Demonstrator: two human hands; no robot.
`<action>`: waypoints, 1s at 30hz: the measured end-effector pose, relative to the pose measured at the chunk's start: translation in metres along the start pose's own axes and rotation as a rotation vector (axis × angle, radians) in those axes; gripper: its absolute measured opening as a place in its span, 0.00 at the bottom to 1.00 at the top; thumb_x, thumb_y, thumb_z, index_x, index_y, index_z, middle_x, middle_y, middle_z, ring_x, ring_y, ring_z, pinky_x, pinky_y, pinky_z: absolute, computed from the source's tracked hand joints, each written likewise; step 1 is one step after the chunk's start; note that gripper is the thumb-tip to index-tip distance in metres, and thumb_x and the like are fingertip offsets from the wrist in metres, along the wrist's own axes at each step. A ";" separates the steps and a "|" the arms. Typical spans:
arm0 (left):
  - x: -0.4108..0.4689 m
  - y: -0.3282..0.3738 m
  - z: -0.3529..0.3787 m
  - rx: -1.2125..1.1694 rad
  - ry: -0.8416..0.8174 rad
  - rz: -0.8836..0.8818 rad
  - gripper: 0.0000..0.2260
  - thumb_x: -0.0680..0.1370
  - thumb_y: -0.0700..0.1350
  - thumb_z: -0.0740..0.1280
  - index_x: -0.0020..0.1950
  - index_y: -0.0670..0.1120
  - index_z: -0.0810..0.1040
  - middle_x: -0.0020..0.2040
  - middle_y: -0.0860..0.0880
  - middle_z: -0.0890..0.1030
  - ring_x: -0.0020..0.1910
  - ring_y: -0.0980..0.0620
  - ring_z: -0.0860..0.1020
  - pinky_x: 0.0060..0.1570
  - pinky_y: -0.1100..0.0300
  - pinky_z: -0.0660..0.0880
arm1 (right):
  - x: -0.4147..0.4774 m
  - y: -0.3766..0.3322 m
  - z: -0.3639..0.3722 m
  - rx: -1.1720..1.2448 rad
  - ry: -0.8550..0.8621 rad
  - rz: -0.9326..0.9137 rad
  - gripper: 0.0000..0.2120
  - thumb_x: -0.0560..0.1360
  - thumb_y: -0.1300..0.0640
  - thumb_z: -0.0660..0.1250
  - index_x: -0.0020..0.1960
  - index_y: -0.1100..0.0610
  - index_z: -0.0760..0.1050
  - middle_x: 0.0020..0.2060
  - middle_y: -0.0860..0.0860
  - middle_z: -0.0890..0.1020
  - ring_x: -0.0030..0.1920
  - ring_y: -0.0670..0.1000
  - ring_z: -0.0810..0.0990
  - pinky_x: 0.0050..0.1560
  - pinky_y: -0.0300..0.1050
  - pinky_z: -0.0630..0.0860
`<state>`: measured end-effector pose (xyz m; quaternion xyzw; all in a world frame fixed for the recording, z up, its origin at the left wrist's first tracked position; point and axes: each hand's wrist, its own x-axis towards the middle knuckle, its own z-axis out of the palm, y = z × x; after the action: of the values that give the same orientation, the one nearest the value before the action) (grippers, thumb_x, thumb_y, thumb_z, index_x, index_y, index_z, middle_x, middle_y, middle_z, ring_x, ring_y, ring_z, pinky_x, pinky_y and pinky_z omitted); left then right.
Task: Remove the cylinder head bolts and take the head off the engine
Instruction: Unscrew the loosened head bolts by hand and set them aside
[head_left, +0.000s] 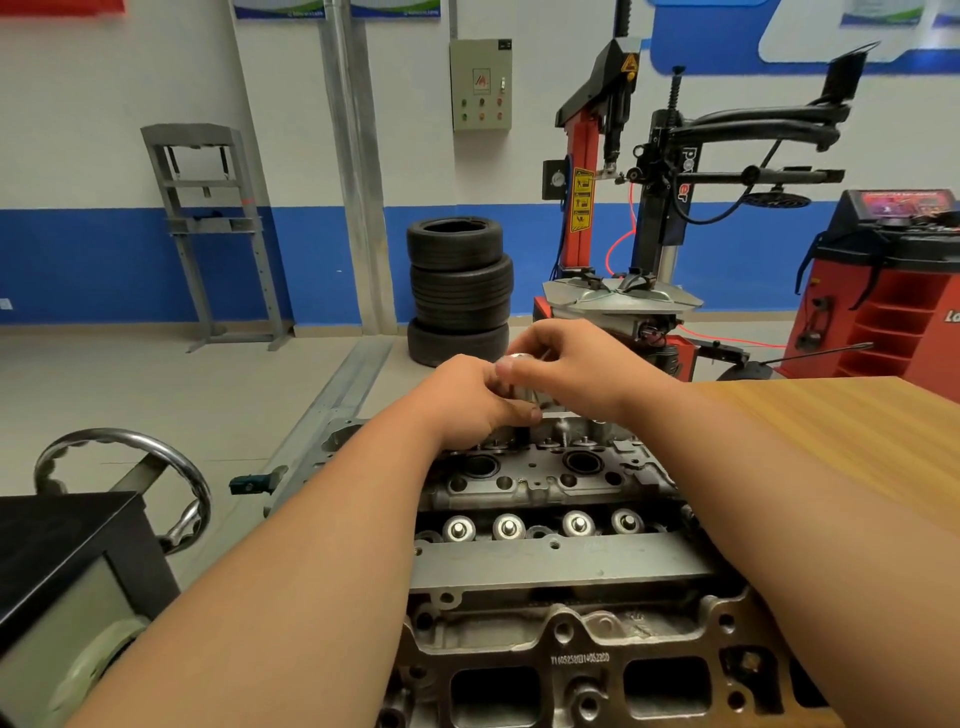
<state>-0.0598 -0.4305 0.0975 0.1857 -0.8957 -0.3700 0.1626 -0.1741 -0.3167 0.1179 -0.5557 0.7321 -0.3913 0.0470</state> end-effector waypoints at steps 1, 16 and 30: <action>0.001 0.002 0.002 0.020 0.012 0.002 0.08 0.71 0.49 0.76 0.35 0.50 0.80 0.33 0.51 0.79 0.33 0.54 0.76 0.36 0.59 0.72 | 0.001 0.000 0.002 -0.053 0.036 0.010 0.12 0.71 0.43 0.72 0.45 0.51 0.78 0.38 0.44 0.81 0.37 0.42 0.77 0.37 0.38 0.72; 0.000 0.003 0.004 -0.118 0.037 0.007 0.10 0.70 0.48 0.76 0.47 0.45 0.82 0.46 0.41 0.83 0.43 0.48 0.79 0.52 0.46 0.77 | 0.002 -0.007 -0.001 -0.163 0.086 0.005 0.15 0.71 0.39 0.69 0.47 0.50 0.76 0.40 0.43 0.79 0.42 0.41 0.78 0.39 0.36 0.71; 0.001 0.000 0.005 -0.148 0.032 0.021 0.06 0.70 0.49 0.76 0.44 0.49 0.84 0.41 0.48 0.85 0.42 0.52 0.82 0.48 0.54 0.78 | 0.001 -0.015 -0.001 -0.229 0.141 -0.140 0.08 0.75 0.48 0.67 0.50 0.50 0.74 0.40 0.40 0.77 0.40 0.37 0.75 0.38 0.30 0.70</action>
<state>-0.0627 -0.4279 0.0937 0.1696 -0.8650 -0.4305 0.1943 -0.1635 -0.3179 0.1278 -0.5783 0.7329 -0.3454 -0.0956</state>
